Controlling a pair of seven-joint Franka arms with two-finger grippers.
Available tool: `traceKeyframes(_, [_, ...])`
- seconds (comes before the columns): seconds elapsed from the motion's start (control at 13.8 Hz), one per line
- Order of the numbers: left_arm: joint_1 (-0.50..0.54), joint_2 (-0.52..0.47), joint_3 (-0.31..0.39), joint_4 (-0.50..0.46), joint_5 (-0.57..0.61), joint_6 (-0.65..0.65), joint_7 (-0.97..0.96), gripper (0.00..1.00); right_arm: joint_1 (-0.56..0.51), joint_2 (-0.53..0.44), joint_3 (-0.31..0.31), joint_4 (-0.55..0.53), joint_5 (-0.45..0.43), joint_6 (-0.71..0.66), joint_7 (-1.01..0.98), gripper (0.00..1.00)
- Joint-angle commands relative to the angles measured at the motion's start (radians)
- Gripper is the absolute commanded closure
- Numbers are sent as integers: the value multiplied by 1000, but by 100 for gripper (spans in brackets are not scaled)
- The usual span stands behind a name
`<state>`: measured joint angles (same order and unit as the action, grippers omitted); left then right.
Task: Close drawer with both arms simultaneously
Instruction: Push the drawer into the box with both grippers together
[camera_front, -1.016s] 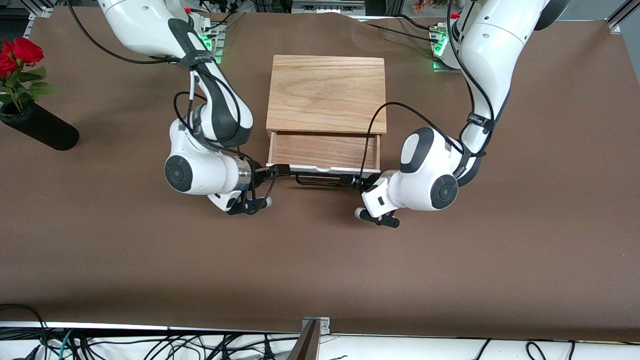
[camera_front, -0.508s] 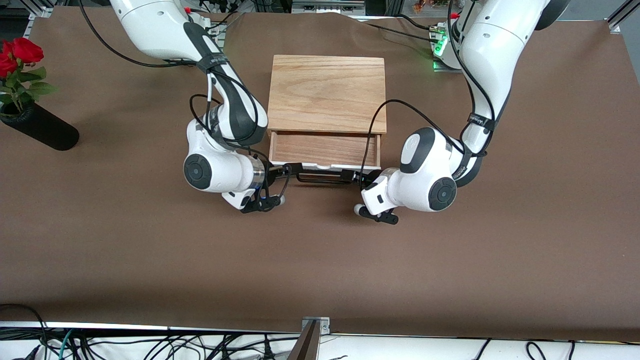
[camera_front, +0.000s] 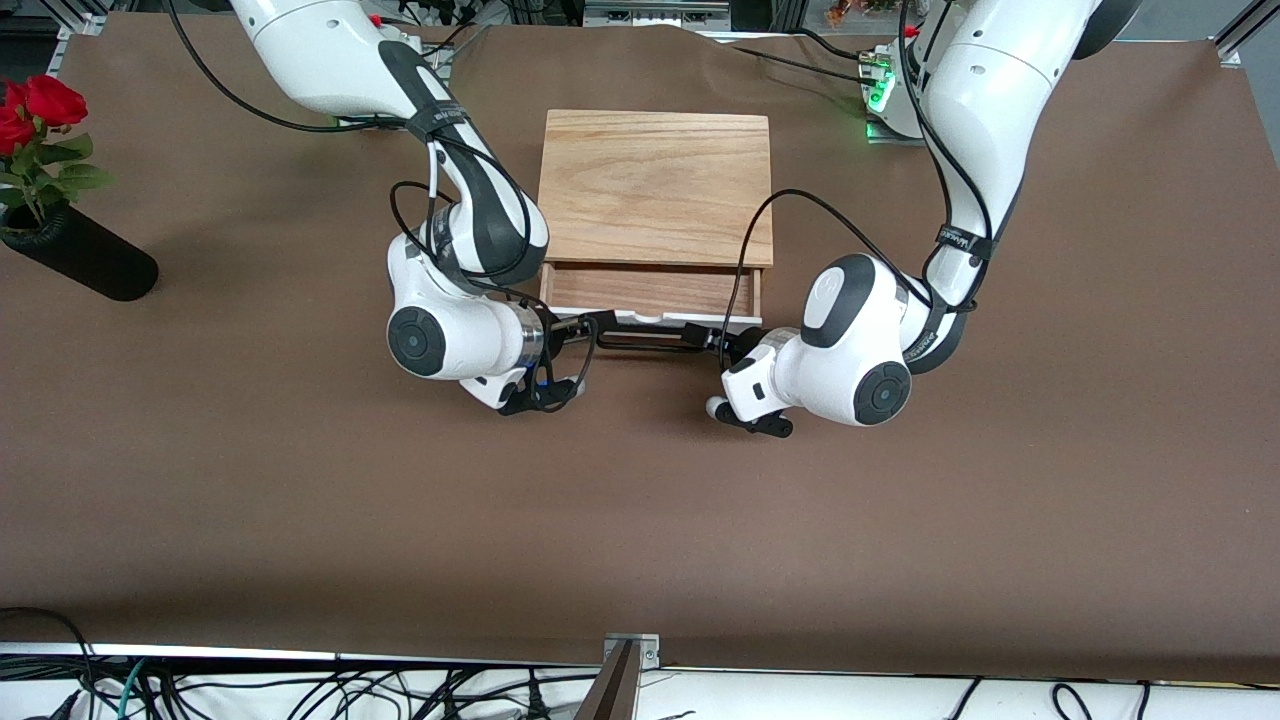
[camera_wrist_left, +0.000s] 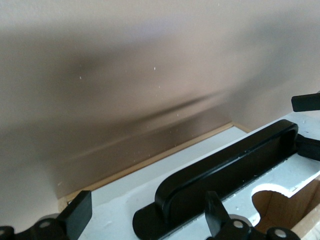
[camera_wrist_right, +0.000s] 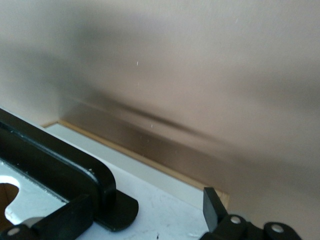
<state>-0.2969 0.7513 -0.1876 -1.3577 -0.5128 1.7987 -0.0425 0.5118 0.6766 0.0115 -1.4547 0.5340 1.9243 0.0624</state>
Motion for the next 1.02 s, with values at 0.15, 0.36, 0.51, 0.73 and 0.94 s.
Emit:
traceKeyframes(0.15, [12,-21,-6,-8,-30,-70,23,0,20,-5,7,8,20,-99,16,0])
traceKeyframes(0.36, [9,-21,-6,-8,-29,-163,24,0,28,-5,16,8,20,-136,16,0])
traceKeyframes(0.51, [7,-21,-4,-6,-29,-231,26,0,27,-5,27,8,20,-169,16,0])
traceKeyframes(0.73, [4,-21,-4,-11,-29,-269,24,0,25,-5,27,8,20,-231,13,0])
traceKeyframes(0.94, [-1,-20,-4,-15,-29,-283,23,0,25,0,27,7,20,-263,16,0])
